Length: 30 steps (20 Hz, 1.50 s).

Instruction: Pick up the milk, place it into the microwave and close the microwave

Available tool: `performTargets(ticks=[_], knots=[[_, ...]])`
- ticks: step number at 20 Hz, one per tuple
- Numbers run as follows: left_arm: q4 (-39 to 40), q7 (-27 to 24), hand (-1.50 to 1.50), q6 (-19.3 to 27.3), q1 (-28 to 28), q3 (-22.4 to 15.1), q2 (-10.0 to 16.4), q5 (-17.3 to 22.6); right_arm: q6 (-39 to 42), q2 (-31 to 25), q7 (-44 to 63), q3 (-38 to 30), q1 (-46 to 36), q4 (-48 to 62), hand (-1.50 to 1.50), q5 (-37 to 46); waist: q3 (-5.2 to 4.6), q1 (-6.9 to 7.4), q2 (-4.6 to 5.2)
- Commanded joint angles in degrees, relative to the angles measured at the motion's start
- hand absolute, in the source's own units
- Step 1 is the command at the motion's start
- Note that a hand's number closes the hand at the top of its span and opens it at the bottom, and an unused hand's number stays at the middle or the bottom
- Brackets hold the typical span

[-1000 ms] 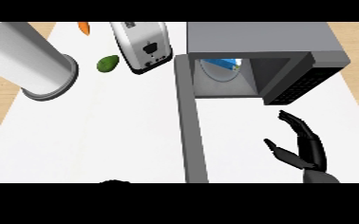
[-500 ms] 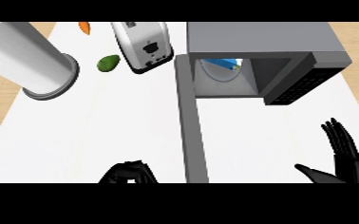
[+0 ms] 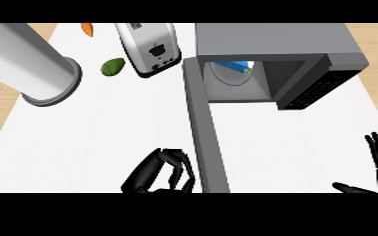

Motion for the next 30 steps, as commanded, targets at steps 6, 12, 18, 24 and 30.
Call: performTargets(ticks=[6, 12, 18, 24, 30], knots=[[14.2, 6.8, 1.50, 1.8, -12.0, -15.3, -0.5, 2.6, 7.9, -3.0, -3.2, -0.5, 0.8, -1.1, -1.50, -2.5, -0.06, -0.65, 0.02], [22.2, -2.3, 1.50, 11.3, -18.3, -25.0, -0.5, 10.1, 9.1, -3.0, -2.4, 2.2, -1.4, -3.1, -1.50, -2.0, -0.13, -1.26, 0.26], [22.2, -4.3, 1.50, 21.6, -24.2, -31.4, -0.4, 20.9, 11.1, -4.2, -0.4, 3.6, -1.3, -8.4, -1.50, -4.2, -0.25, -3.64, 0.50], [21.6, -1.0, -1.50, 27.9, -32.2, -32.7, -0.4, 29.5, 9.0, -2.2, 3.2, 6.2, -3.2, -13.4, -1.50, -5.2, -0.31, -6.57, 1.00], [23.7, -0.7, 1.50, 32.7, -38.8, -33.6, -0.4, 34.4, 10.3, -3.9, 6.3, 7.1, -3.1, -17.1, -1.50, -7.0, -0.34, -9.56, 1.28]])
